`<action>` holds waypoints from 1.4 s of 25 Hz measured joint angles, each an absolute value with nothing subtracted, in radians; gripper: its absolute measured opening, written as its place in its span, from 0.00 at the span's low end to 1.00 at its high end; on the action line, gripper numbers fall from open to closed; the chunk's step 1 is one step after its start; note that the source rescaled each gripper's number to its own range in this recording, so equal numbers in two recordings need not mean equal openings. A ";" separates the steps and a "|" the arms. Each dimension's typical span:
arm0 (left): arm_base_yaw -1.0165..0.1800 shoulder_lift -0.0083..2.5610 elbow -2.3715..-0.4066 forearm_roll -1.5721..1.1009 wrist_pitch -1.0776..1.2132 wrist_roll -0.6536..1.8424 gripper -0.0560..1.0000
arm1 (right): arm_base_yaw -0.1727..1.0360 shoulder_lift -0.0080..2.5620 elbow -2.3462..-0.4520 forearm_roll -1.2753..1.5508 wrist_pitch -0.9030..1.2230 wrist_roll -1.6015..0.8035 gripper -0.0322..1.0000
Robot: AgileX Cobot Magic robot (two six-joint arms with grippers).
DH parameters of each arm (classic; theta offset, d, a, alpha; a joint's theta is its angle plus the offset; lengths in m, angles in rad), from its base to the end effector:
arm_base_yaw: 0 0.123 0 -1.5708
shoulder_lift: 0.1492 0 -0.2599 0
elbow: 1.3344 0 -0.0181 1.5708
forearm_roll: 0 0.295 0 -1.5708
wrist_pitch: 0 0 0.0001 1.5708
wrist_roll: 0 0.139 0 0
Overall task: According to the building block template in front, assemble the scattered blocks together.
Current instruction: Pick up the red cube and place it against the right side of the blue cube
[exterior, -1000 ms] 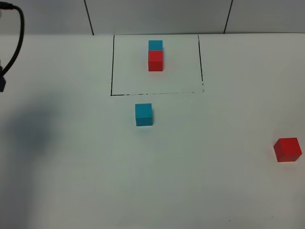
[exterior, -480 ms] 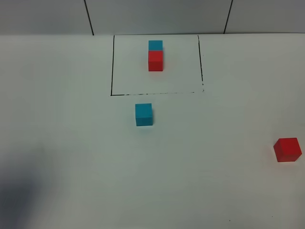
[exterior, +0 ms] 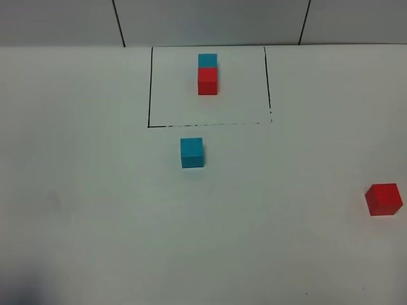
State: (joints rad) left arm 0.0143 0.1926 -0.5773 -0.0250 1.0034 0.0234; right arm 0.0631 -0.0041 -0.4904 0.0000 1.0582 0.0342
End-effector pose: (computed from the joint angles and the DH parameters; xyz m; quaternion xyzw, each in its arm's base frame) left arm 0.1295 -0.0011 0.2898 0.0034 0.8679 -0.0031 0.4967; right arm 0.1026 0.0065 0.2739 -0.0123 0.8539 0.0253 0.5196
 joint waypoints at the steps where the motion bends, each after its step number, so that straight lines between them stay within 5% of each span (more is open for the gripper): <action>1: 0.014 0.171 -0.563 -0.027 1.011 0.023 0.75 | 0.063 -0.004 -0.490 0.000 1.058 0.034 0.75; 35: 0.014 -0.005 -0.502 -0.142 1.041 0.131 0.71 | 0.063 -0.004 -0.490 0.000 1.058 0.034 0.75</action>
State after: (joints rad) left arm 0.0143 -0.0049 -0.5015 -0.1422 1.0409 0.1307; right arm 0.0631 -0.0041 -0.4904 0.0000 1.0582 0.0342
